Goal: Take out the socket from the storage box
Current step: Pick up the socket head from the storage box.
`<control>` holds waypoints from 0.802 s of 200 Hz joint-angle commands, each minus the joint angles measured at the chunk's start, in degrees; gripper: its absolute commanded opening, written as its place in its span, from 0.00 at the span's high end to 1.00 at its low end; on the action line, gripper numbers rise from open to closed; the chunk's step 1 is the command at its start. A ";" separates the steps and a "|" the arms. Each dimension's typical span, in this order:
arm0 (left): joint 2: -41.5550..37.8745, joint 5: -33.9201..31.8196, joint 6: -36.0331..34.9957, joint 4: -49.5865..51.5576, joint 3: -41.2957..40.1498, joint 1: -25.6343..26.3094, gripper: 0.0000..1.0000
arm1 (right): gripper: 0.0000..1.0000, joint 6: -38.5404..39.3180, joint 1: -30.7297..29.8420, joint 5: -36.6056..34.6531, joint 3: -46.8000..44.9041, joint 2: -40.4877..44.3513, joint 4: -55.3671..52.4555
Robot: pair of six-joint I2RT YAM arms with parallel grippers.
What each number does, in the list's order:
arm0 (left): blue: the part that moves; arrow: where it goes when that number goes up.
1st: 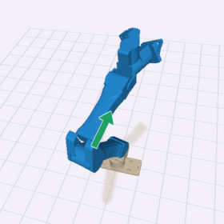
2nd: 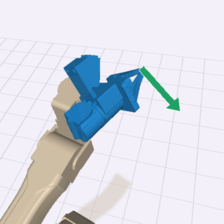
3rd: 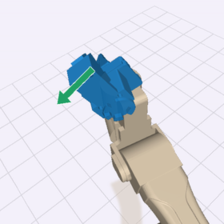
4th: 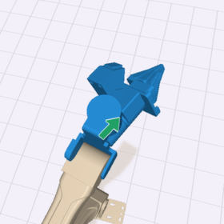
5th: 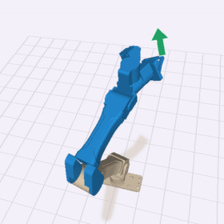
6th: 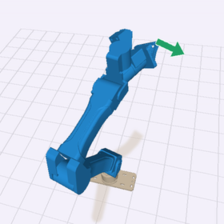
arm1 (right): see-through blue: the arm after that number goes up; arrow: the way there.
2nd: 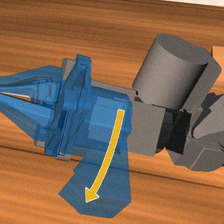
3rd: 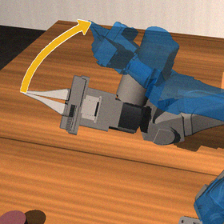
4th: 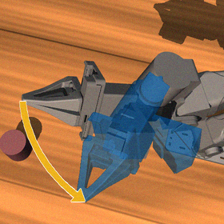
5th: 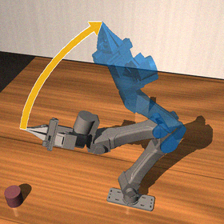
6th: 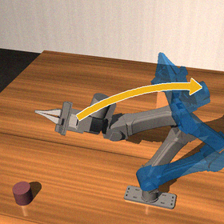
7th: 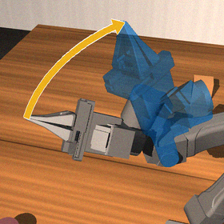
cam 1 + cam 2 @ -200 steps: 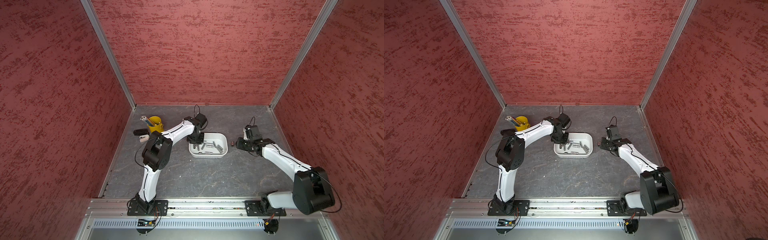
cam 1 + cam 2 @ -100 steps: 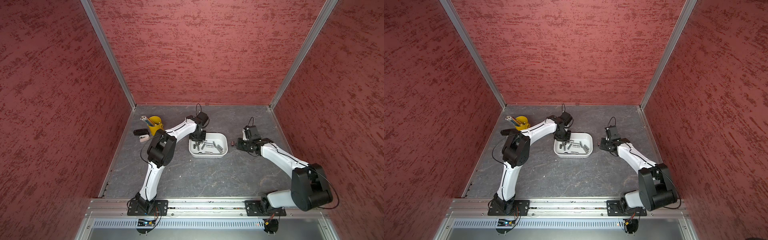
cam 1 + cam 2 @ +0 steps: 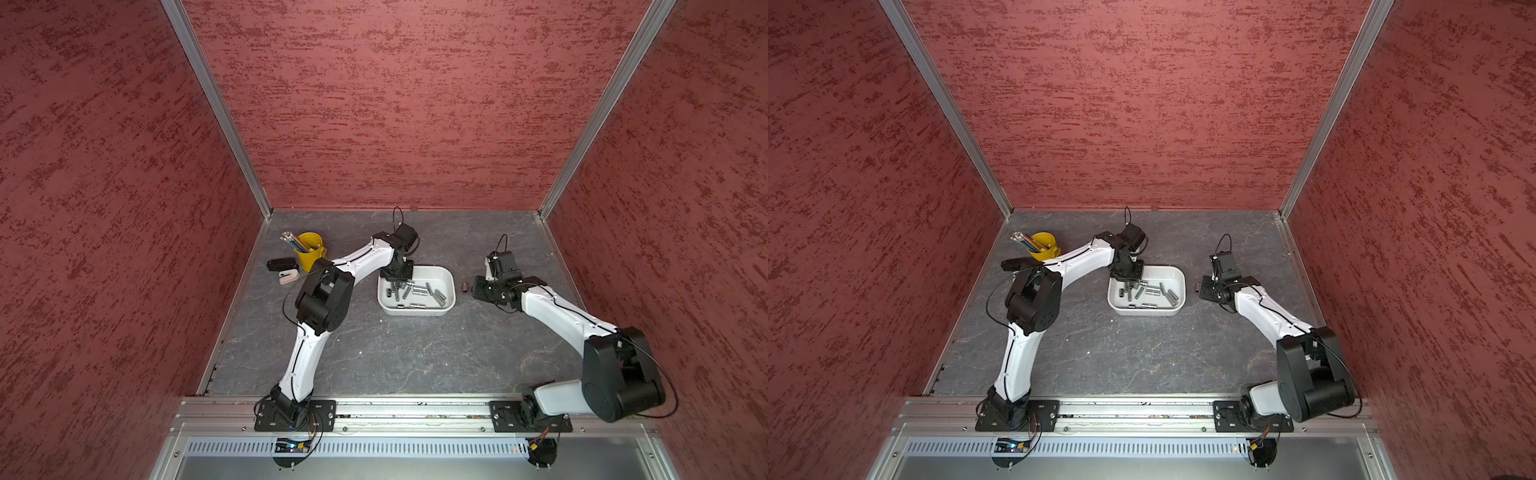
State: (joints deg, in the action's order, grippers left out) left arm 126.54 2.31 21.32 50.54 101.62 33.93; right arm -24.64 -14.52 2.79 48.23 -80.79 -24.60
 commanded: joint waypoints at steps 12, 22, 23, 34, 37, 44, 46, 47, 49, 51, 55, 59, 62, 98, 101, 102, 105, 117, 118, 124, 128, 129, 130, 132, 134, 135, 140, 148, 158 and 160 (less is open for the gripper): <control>-0.86 -0.68 -0.28 1.56 -0.85 0.14 0.70 | 0.66 0.23 -0.34 0.26 1.04 -0.20 1.31; -1.57 -0.89 -0.32 1.71 -0.43 0.15 0.68 | 0.66 0.21 -0.33 0.23 0.99 -0.15 1.30; -1.65 -0.89 -0.32 1.77 -0.40 0.16 0.68 | 0.66 0.21 -0.33 0.22 0.99 -0.15 1.31; -2.38 -1.02 -0.32 1.79 -0.20 0.13 0.67 | 0.66 0.17 -0.38 0.20 0.99 -0.10 1.27; -2.57 -1.07 -0.32 1.83 -0.26 0.13 0.67 | 0.66 0.21 -0.35 0.21 0.99 -0.07 1.30; -3.10 -1.25 -0.23 1.73 -0.45 0.23 0.66 | 0.66 0.21 -0.41 0.20 0.99 -0.16 1.29; -3.20 -1.32 -0.18 1.64 -0.55 0.25 0.66 | 0.66 0.21 -0.37 0.20 1.06 -0.16 1.33; -3.26 -1.33 -0.16 1.61 -0.59 0.21 0.66 | 0.66 0.21 -0.31 0.20 1.02 -0.15 1.32; -3.37 -1.34 -0.15 1.54 -0.74 0.24 0.66 | 0.66 0.21 -0.32 0.20 1.07 -0.24 1.29; -3.51 -1.47 -0.10 1.50 -0.86 0.25 0.66 | 0.66 0.21 -0.35 0.25 1.03 -0.24 1.24; -3.77 -1.44 -0.06 1.42 -1.05 0.25 0.66 | 0.66 0.21 -0.33 0.20 1.07 -0.26 1.22; -3.91 -1.43 -0.05 1.27 -1.34 0.26 0.66 | 0.66 0.28 -0.33 0.20 1.08 -0.24 1.26; -4.05 -1.47 -0.05 1.23 -1.51 0.25 0.66 | 0.66 0.23 -0.33 0.20 1.08 -0.24 1.27; -4.02 -0.77 -0.05 0.64 -3.42 0.43 0.66 | 0.66 0.22 -0.39 0.65 1.15 -0.68 0.96; -3.94 -0.65 -0.05 0.53 -3.57 0.45 0.66 | 0.66 0.21 -0.35 0.64 1.19 -0.72 0.97; -3.94 -0.64 -0.05 0.48 -3.55 0.44 0.67 | 0.66 0.21 -0.38 0.69 1.18 -0.75 1.01; -3.87 -0.56 -0.05 0.50 -3.62 0.54 0.67 | 0.66 0.21 -0.35 0.69 1.17 -0.75 1.04; -3.35 -0.09 -0.22 0.43 -3.70 0.80 0.68 | 0.66 0.22 -0.30 0.73 1.19 -0.68 0.98; -3.29 -0.10 -0.22 0.43 -3.71 0.84 0.68 | 0.66 0.21 -0.27 0.73 1.18 -0.68 0.97; -3.03 0.08 -0.38 0.43 -3.66 1.04 0.68 | 0.66 0.23 -0.32 0.73 1.17 -0.74 1.02; -2.84 0.15 -0.40 0.39 -3.69 1.19 0.68 | 0.66 0.21 -0.32 0.72 1.22 -0.72 1.03; -2.82 0.11 -0.45 0.41 -3.70 1.25 0.68 | 0.66 0.21 -0.32 0.68 1.19 -0.70 1.04; -2.76 0.13 -0.47 0.42 -3.66 1.28 0.68 | 0.66 0.21 -0.33 0.70 1.18 -0.69 1.04; -2.67 0.21 -0.49 0.43 -3.68 1.35 0.68 | 0.66 0.21 -0.31 0.68 1.21 -0.68 1.00; -2.61 0.19 -0.49 0.43 -3.75 1.39 0.68 | 0.66 0.25 -0.32 0.67 1.20 -0.68 0.99; -2.57 0.17 -0.49 0.43 -3.78 1.44 0.68 | 0.66 0.23 -0.37 0.66 1.23 -0.68 0.97; -2.38 0.16 -0.49 0.40 -3.82 1.65 0.68 | 0.66 0.21 -0.39 0.68 1.18 -0.68 1.01; -2.05 0.25 -0.55 0.26 -3.97 1.91 0.68 | 0.66 0.28 -0.31 0.73 1.21 -0.75 0.99; -1.51 0.32 -0.50 0.21 -4.11 2.10 0.68 | 0.66 0.21 -0.30 0.73 1.29 -0.84 0.98; -1.42 0.33 -0.49 0.20 -4.14 2.10 0.68 | 0.66 0.23 -0.37 0.73 1.29 -0.85 1.01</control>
State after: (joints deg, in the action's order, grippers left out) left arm 124.01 1.63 21.15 51.40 98.26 35.16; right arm -24.64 -14.52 2.85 48.23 -81.01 -24.62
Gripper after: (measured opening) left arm 0.321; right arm 0.342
